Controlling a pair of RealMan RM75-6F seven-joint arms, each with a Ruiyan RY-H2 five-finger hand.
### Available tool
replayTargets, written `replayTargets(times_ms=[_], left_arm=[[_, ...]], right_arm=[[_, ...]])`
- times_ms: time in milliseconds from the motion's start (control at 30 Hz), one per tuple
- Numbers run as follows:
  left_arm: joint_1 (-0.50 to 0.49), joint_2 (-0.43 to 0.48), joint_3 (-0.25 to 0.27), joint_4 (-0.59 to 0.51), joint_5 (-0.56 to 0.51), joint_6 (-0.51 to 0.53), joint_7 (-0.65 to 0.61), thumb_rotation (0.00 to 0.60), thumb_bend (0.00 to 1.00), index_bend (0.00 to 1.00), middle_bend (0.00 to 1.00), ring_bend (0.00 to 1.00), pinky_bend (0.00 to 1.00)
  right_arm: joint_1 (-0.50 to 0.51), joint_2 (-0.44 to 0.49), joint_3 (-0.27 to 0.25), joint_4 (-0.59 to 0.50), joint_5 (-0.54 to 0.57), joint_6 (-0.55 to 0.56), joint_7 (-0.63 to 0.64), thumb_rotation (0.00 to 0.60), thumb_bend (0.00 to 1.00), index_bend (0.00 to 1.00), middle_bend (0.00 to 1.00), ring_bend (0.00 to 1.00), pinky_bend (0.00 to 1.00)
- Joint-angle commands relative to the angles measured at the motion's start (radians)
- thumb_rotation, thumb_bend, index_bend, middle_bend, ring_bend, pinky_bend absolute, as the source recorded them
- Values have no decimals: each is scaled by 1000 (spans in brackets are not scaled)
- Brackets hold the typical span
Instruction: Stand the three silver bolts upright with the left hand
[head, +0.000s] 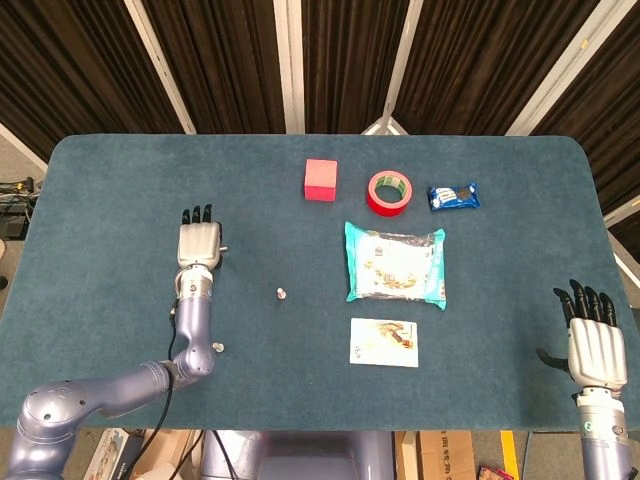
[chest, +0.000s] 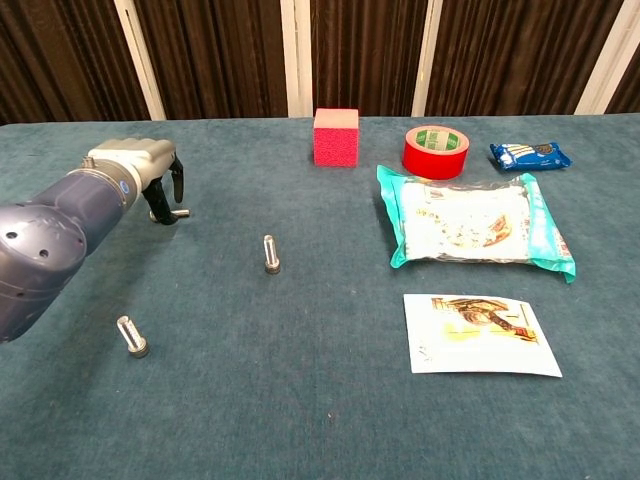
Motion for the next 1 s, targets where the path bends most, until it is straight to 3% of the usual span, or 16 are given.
replayTargets(times_ms=[33,1000], left_arm=[[0,-13,0,18,9,-7,-2,600,449,483,36,0,0],[9,-63,-25,64,68,-40,-15,600,486,512,51,0,0]], right_arm=[[0,0,0,1,0,0,1,600,21,187,64,0,0],[-1,-3,4,4,3,5,7,600,21,189,64,0,0]])
